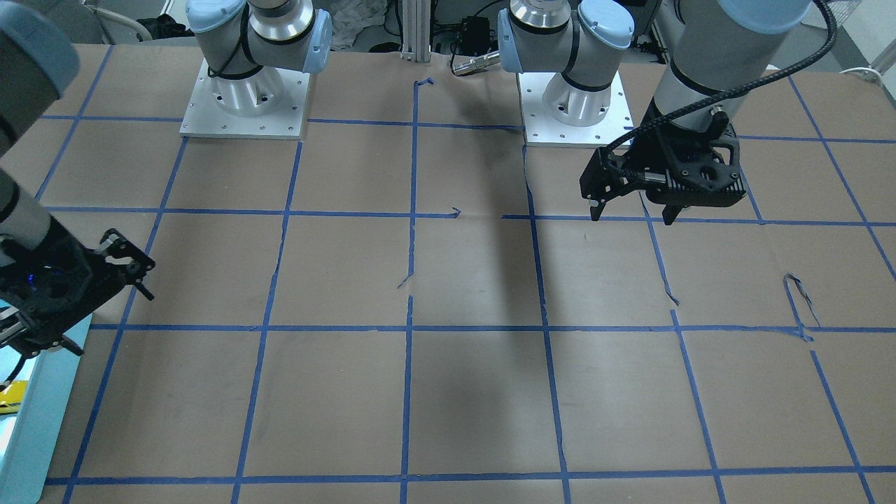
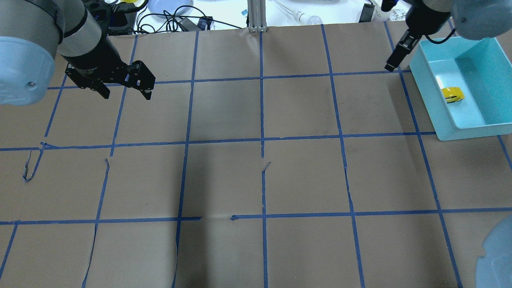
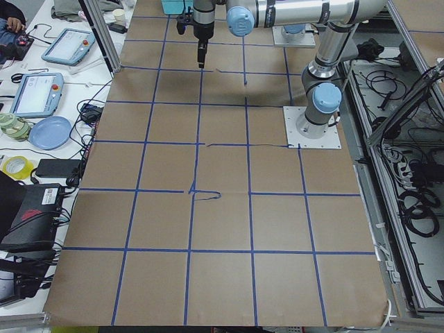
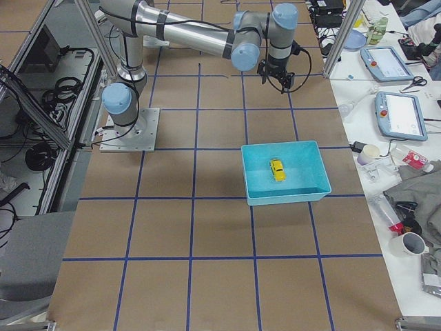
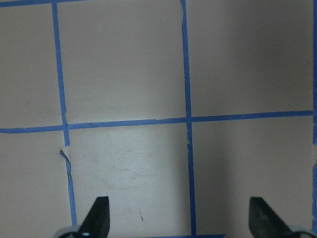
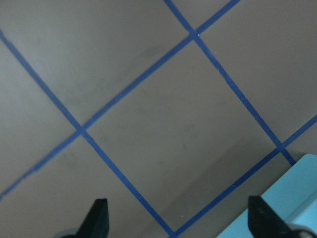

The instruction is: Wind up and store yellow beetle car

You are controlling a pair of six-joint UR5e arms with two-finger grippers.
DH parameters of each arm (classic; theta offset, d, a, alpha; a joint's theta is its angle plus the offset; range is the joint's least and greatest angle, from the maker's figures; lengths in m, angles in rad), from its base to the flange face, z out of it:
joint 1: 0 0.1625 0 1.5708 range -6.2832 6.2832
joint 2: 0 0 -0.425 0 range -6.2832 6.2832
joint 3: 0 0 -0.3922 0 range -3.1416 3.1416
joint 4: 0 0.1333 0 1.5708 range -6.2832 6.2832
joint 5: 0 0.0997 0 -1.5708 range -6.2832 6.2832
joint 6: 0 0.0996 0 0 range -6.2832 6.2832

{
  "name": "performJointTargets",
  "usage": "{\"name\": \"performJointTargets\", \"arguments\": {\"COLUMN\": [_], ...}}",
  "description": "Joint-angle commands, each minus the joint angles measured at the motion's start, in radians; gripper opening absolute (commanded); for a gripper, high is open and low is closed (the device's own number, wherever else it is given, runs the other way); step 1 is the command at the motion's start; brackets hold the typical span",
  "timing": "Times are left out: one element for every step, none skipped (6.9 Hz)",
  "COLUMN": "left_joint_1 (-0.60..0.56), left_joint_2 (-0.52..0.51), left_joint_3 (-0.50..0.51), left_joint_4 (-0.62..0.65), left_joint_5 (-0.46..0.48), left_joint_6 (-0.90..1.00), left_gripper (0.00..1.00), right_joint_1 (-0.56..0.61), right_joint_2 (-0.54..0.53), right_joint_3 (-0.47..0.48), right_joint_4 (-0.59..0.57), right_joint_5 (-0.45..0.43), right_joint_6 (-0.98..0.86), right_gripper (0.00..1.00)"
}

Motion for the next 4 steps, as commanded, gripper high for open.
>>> {"name": "performJointTargets", "arguments": {"left_joint_1": [0.001, 0.001, 0.001, 0.001], "left_joint_2": [0.004, 0.004, 0.005, 0.007], "left_joint_3": [-0.003, -0.005, -0.003, -0.005], "left_joint_4": [0.0, 0.0, 0.0, 0.0], "left_joint_5": [-0.002, -0.002, 0.0, 0.0], "left_joint_6": [0.0, 0.0, 0.0, 0.0], "left_gripper": [1.0, 1.0, 1.0, 1.0], "right_joint_1": [0.152, 0.152, 0.139, 0.133], "right_joint_2": [-0.04, -0.064, -0.095, -0.097], "right_joint_3": [-0.002, -0.008, -0.002, -0.004], "right_joint_4": [0.02, 0.092, 0.134, 0.134], "right_joint_5": [-0.1, -0.09, -0.089, -0.064], "right_joint_6": [0.606, 0.748, 0.916, 1.017], "right_gripper": [1.0, 1.0, 1.0, 1.0]}}
